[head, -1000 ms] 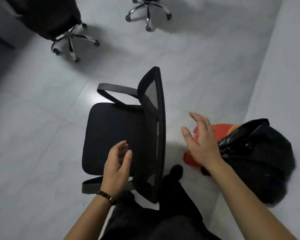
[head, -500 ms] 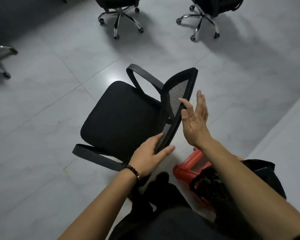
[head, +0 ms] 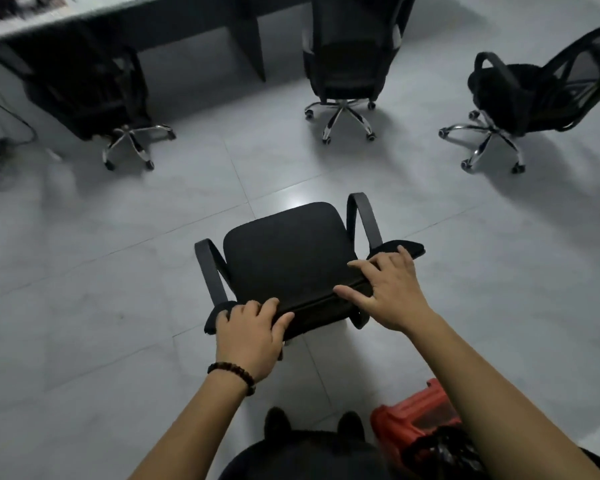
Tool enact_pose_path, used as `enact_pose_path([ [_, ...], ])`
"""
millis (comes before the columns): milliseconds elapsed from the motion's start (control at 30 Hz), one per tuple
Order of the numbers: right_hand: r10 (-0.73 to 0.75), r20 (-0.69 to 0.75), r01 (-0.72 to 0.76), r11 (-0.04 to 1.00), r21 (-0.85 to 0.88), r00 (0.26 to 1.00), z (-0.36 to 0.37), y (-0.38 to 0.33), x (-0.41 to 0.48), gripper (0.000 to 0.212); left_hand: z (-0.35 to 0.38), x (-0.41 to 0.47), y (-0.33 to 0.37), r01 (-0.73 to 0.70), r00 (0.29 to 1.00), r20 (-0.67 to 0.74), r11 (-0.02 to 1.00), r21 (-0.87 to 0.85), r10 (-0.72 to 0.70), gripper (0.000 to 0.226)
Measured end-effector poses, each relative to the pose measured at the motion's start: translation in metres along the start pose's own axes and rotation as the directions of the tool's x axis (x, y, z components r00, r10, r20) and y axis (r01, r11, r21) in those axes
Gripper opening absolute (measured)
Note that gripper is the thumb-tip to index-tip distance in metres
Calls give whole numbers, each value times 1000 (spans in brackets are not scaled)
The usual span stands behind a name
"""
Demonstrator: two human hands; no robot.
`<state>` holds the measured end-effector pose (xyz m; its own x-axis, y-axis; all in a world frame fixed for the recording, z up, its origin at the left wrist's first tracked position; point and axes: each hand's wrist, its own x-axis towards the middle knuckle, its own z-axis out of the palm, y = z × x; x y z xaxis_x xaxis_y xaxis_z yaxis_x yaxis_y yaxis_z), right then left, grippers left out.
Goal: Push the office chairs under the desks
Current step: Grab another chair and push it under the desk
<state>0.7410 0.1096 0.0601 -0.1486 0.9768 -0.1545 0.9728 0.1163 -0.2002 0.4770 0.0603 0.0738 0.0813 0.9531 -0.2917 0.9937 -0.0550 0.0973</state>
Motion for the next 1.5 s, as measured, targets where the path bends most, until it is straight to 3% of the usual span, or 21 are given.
enact_pose_path([
  [133, -6, -14, 7, 999, 45, 1000, 3, -10, 23, 75, 2, 19, -14, 31, 992, -120, 999, 17, -29, 61],
  [467, -80, -15, 81, 996, 34, 997, -5, -41, 137, 73, -25, 105, -61, 88, 979, -183, 996, 1, -87, 56],
  [633, -68, -53, 71, 996, 55, 996, -8, -85, 233, 70, -60, 195, -126, 69, 978, -197, 997, 27, -63, 58],
  [933, -79, 8, 79, 996, 47, 997, -23, -161, 407, 76, -110, 343, -229, 91, 984, -158, 995, 47, -83, 51],
  [1100, -100, -19, 101, 993, 65, 995, -34, -189, 505, 71, -148, 437, -283, 72, 976, -207, 996, 51, -60, 58],
  [1400, -108, -215, 120, 992, 46, 971, -47, -178, 706, 68, -207, 621, -310, 71, 948, -313, 996, 61, -48, 51],
  [1500, -109, -213, 121, 992, 43, 971, -58, -169, 764, 69, -222, 678, -311, 85, 963, -260, 995, 56, -67, 54],
])
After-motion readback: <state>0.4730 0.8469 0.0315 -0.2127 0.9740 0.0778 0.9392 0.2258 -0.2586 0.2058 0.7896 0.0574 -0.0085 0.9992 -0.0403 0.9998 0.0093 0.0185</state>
